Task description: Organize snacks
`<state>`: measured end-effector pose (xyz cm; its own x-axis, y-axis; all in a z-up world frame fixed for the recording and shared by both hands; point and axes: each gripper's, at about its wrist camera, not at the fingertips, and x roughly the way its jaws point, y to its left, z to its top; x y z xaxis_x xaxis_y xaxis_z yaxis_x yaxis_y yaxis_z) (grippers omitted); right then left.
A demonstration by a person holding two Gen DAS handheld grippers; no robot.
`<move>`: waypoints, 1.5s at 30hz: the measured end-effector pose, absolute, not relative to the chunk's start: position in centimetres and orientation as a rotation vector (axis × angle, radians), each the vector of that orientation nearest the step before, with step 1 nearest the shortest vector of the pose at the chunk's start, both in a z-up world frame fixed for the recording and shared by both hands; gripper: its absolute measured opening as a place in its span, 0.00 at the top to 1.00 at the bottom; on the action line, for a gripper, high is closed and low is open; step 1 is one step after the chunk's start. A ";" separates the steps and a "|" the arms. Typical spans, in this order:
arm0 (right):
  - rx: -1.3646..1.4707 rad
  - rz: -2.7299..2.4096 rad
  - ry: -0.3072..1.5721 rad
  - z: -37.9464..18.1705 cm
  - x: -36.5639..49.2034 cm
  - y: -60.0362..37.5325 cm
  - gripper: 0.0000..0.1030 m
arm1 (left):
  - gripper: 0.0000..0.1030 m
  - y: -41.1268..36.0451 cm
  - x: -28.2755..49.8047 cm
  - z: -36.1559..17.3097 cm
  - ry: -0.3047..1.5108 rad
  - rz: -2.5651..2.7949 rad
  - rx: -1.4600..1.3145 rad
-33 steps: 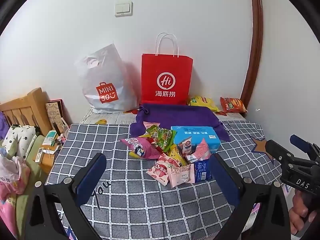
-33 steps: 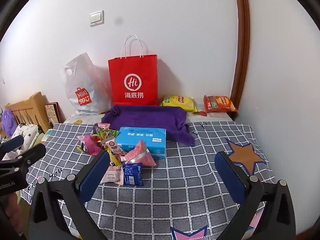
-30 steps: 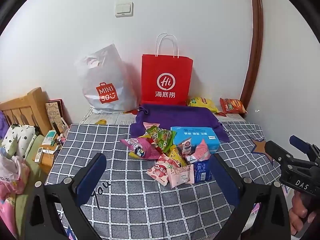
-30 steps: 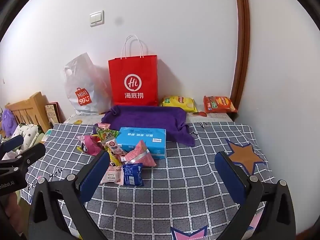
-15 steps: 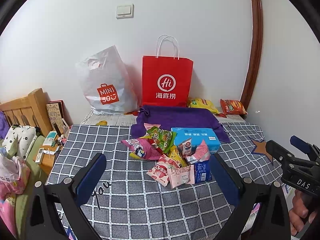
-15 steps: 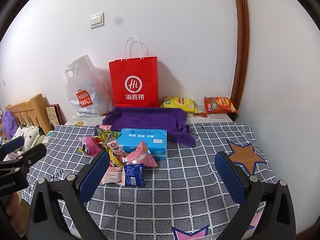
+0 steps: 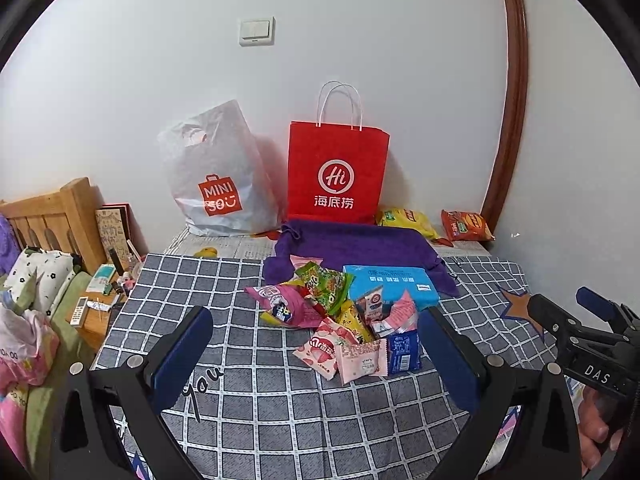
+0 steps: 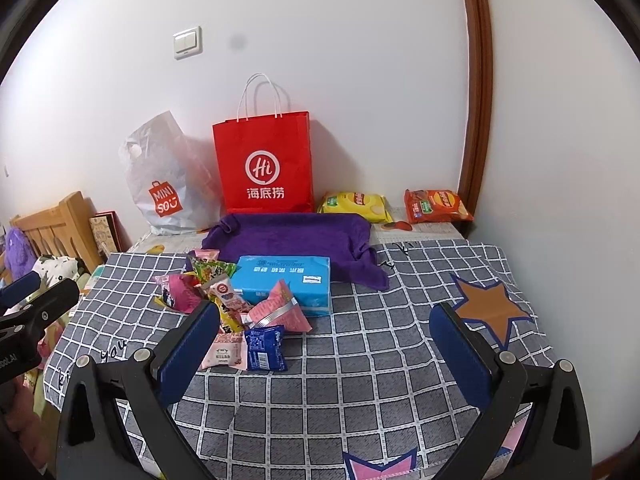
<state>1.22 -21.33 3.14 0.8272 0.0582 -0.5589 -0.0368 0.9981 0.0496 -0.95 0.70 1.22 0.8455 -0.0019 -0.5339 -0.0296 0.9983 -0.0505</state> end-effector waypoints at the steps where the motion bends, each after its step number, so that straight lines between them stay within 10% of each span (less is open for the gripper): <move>1: 0.035 0.050 0.595 3.1 1.2 -21.3 0.00 | 0.00 0.7 -0.9 1.2 0.562 0.018 -0.054; 45: 0.046 0.053 0.560 3.5 1.5 -20.8 0.00 | 0.01 0.5 0.5 0.2 0.580 -0.017 -0.041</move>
